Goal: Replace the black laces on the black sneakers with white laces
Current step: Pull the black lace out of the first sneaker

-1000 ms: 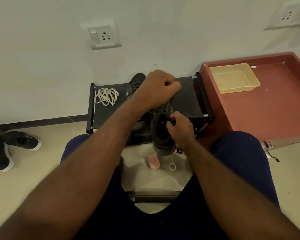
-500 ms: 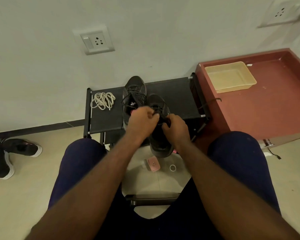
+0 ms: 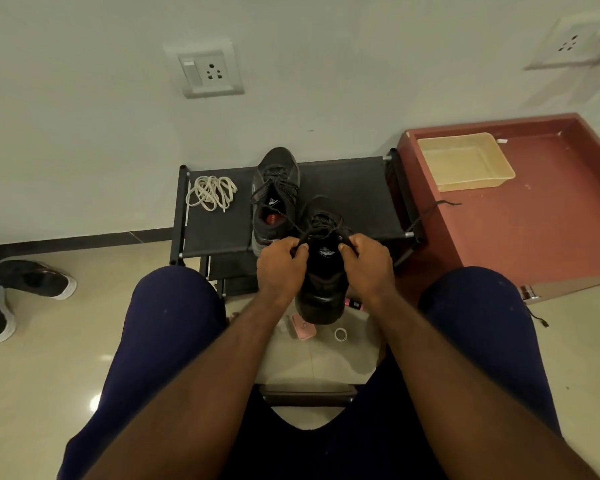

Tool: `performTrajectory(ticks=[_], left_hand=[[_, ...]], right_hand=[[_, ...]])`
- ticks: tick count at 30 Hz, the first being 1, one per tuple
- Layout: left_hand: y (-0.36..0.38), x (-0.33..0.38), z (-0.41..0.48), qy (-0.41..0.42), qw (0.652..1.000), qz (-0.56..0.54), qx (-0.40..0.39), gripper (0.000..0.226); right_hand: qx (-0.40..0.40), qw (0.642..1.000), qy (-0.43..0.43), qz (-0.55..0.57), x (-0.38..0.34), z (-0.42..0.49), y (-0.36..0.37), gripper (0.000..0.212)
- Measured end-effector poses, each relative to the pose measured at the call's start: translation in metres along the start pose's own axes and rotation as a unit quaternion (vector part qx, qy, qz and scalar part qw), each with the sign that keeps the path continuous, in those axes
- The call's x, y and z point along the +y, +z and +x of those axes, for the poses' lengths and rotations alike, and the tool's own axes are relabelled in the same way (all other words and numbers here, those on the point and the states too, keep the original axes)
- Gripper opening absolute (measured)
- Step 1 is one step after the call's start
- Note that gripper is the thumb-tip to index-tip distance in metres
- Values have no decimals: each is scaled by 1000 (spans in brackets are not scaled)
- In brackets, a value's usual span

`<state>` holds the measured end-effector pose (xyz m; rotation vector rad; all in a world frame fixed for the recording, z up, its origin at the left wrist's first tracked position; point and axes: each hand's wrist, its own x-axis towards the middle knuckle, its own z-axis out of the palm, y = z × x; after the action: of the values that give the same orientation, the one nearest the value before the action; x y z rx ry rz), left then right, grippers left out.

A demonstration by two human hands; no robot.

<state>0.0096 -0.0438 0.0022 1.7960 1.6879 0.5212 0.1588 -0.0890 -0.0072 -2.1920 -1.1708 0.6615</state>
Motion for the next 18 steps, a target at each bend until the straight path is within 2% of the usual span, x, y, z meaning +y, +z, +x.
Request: performTrajectory(ticks=[4, 8, 10, 12, 15, 18], left_hand=[[1, 0, -6, 19, 1000, -13, 2, 15], [-2, -1, -6, 31, 999, -25, 9, 22], [-2, -2, -6, 31, 999, -26, 8, 22], [-1, -2, -7, 34, 999, -31, 4, 19], [-1, -3, -7, 45, 999, -27, -3, 15], [1, -4, -7, 53, 998, -21, 2, 15]], right_hand=[[-3, 1000, 3, -1, -3, -5, -1, 16], [1, 1000, -5, 4, -11, -10, -1, 13], [17, 999, -39, 4, -16, -13, 0, 22], [22, 993, -112, 4, -21, -12, 1, 30], [-26, 980, -185, -62, -27, -5, 2, 35], [-81, 978, -164, -99, -25, 0, 4, 35]])
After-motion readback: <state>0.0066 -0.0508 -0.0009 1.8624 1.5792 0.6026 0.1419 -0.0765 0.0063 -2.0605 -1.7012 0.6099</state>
